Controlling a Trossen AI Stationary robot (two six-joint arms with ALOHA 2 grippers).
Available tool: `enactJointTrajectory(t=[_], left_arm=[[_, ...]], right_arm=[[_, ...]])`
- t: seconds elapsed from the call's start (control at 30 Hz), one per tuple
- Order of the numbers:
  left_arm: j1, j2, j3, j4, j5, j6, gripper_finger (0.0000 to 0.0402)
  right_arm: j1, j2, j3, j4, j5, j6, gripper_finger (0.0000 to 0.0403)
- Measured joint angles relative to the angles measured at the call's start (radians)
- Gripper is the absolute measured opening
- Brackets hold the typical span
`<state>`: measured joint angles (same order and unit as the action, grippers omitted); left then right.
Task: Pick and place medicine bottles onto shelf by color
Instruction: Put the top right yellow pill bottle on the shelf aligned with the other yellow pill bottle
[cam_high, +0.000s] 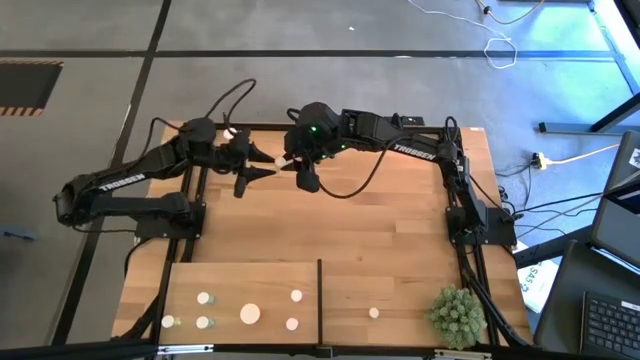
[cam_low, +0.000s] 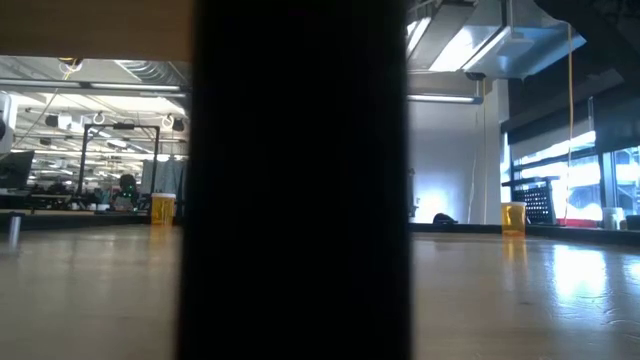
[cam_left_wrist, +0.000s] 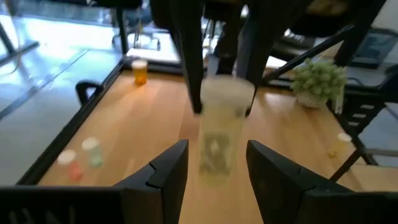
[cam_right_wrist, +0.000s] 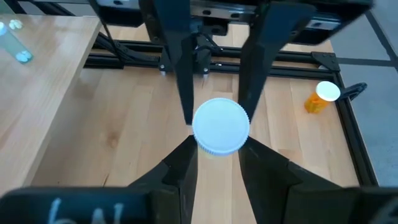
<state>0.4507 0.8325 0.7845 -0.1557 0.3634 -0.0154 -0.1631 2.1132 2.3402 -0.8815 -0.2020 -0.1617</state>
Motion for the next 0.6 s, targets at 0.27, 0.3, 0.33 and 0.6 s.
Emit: enactJointTrajectory(t=[0.27,0.3,0.33,0.6], left_arm=[[0.000,0.029,0.000,0.033,0.012,-0.019,0.0156],[0.000,0.035,-0.001,0.029,0.021,-0.028,0.0156],[0.000,0.041,-0.001,0.034,0.031,-0.031,0.0156],[-0.001,0.075,0.000,0.065,0.042,-0.026,0.0156]], right_arm=[[0.000,0.000,0.000,0.004,0.000,0.000,0.0117],[0.000,0.000,0.000,0.004,0.000,0.000,0.0117],[0.000,0.000,0.000,0.004,0.000,0.000,0.0117],[0.000,0.000,0.000,0.005,0.000,-0.001,0.0117]])
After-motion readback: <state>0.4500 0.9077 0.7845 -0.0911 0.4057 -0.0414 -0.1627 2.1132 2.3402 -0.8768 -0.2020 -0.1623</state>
